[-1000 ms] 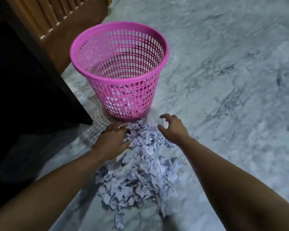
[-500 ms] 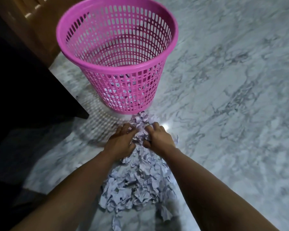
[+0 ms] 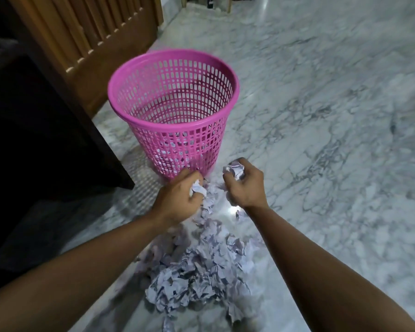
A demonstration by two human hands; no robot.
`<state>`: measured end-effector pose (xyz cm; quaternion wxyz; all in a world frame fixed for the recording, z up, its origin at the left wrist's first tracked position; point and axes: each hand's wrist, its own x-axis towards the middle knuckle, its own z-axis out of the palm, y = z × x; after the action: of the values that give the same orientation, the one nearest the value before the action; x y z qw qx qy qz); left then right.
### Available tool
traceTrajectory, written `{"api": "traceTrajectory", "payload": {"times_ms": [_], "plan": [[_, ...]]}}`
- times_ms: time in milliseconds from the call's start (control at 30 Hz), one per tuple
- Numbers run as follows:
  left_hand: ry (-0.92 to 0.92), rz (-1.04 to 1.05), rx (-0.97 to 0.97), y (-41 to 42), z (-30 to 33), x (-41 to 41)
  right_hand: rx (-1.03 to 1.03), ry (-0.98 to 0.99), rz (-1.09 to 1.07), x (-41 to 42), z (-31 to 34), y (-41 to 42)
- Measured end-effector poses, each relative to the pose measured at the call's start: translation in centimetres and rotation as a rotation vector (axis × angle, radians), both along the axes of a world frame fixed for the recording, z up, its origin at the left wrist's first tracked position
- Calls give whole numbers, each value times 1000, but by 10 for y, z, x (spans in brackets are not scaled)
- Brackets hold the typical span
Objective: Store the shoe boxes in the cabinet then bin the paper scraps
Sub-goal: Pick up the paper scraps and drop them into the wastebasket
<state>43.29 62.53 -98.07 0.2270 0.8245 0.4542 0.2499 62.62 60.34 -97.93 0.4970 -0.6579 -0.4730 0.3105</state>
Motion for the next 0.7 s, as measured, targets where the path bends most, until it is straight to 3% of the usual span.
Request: {"api": "traceTrajectory", "payload": {"times_ms": [233, 300, 367, 433, 500, 567, 633, 700], "plan": [[-493, 217, 280, 52, 163, 3, 523, -44, 27, -12, 162, 77], [-642, 268, 368, 86, 201, 2, 564, -132, 9, -23, 196, 105], [-689, 321, 416, 126, 215, 4, 451, -243, -4, -32, 210, 137], [-540, 412, 303, 160, 215, 1, 211, -443, 105, -36, 207, 166], [-143, 484, -51, 183, 198, -1, -64, -625, 278, -40, 199, 178], [249, 484, -315, 186, 180, -3, -193, -669, 405, -37, 191, 178], [360, 449, -256, 178, 168, -4, -140, -651, 404, -28, 188, 173], [287, 453, -40, 166, 155, -7, 52, -581, 246, -13, 182, 164]]}}
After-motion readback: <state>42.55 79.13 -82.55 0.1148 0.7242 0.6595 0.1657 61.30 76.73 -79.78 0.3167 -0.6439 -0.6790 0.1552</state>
